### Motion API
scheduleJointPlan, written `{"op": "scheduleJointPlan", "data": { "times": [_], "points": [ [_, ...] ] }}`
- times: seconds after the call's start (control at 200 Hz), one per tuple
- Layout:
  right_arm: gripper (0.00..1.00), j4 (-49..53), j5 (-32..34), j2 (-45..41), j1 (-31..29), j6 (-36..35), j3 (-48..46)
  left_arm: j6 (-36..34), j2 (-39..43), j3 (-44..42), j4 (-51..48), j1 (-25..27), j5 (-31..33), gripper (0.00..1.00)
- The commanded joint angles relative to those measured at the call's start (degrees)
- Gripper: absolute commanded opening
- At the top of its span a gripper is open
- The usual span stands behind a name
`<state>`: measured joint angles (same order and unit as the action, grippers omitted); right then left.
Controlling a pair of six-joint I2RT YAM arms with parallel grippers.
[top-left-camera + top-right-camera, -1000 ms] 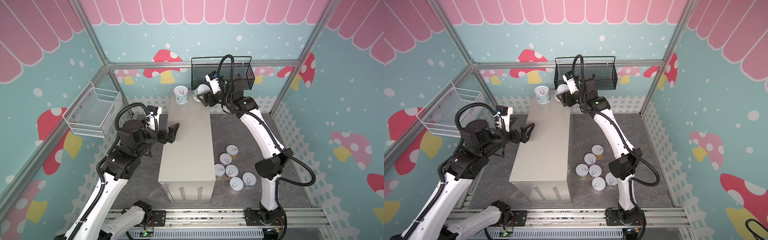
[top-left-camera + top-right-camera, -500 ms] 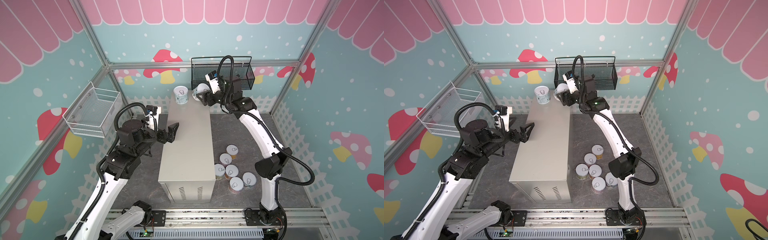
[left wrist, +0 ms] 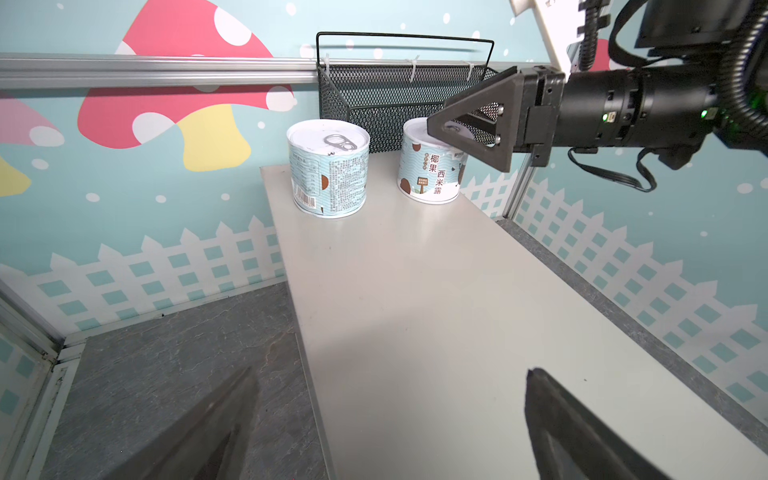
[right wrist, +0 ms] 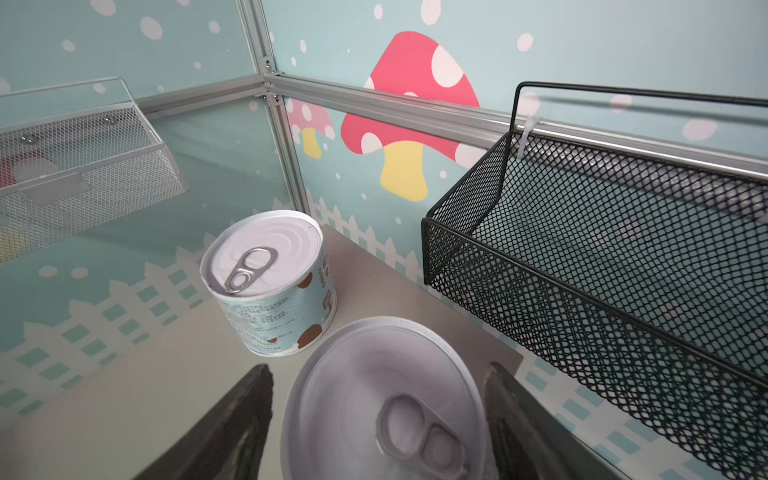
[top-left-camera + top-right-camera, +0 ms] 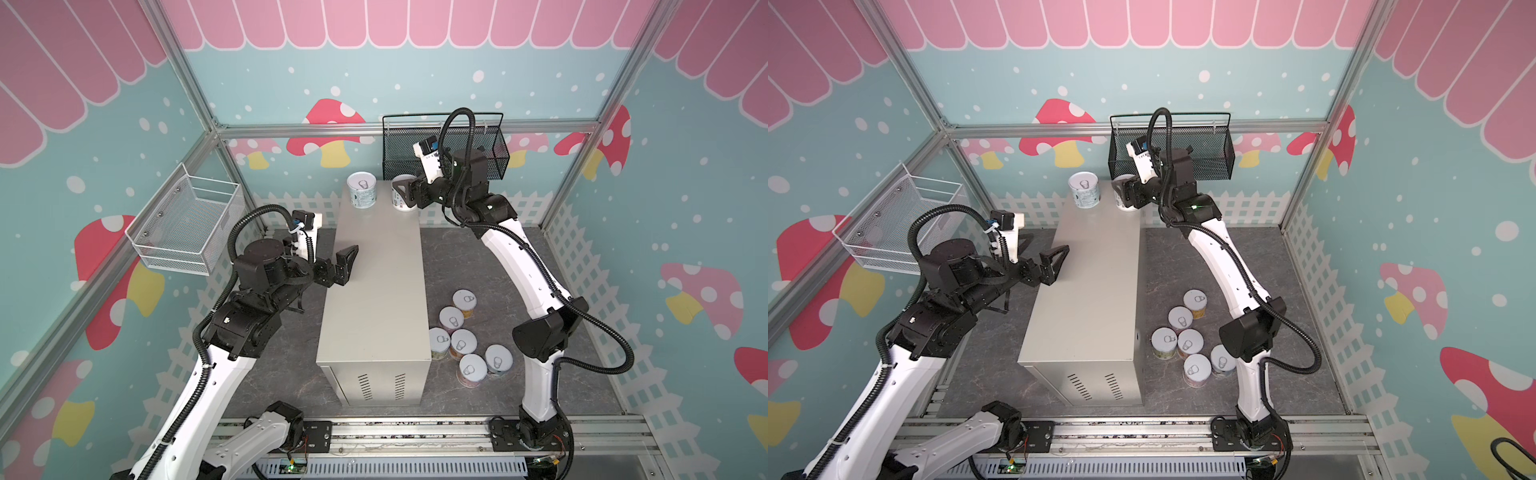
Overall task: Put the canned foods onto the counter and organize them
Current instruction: 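Carry the can with the right gripper beside the first can on the cabinet top, then set the can upright next to the first can and open the right gripper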
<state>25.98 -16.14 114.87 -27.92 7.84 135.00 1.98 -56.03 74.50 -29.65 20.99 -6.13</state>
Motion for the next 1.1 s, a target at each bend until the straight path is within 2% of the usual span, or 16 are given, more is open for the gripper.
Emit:
{"op": "scheduleJointPlan", "data": {
  "times": [0.0,0.19,0.37,0.565,0.856,1.096],
  "points": [
    [0.78,-1.79,-0.66,-1.89,-0.48,-0.21,-0.67,0.18,0.18,-0.5,1.25,-0.43,-0.99,0.99],
    [0.78,-1.84,-1.05,-2.2,-0.52,-0.01,-2.46,0.21,-0.04,-0.58,1.28,-0.43,-1.13,0.99],
    [0.9,-3.61,1.17,-5.11,-0.55,-0.49,-8.01,0.39,-0.46,-0.58,1.35,-0.43,-1.43,0.99],
    [0.92,-5.71,1.94,-7.75,-0.53,-0.8,-12.77,0.67,-0.83,-0.58,1.57,-0.42,-1.87,0.99],
    [0.79,-9.11,0.35,-6.5,-0.54,-0.12,-12.98,0.7,-0.89,-0.67,1.52,-0.5,-1.87,0.99],
    [0.68,-10.49,-0.76,-1.74,-0.53,0.62,-10.79,0.66,-0.89,-0.68,1.64,-0.52,-1.96,0.99]
  ]
}}
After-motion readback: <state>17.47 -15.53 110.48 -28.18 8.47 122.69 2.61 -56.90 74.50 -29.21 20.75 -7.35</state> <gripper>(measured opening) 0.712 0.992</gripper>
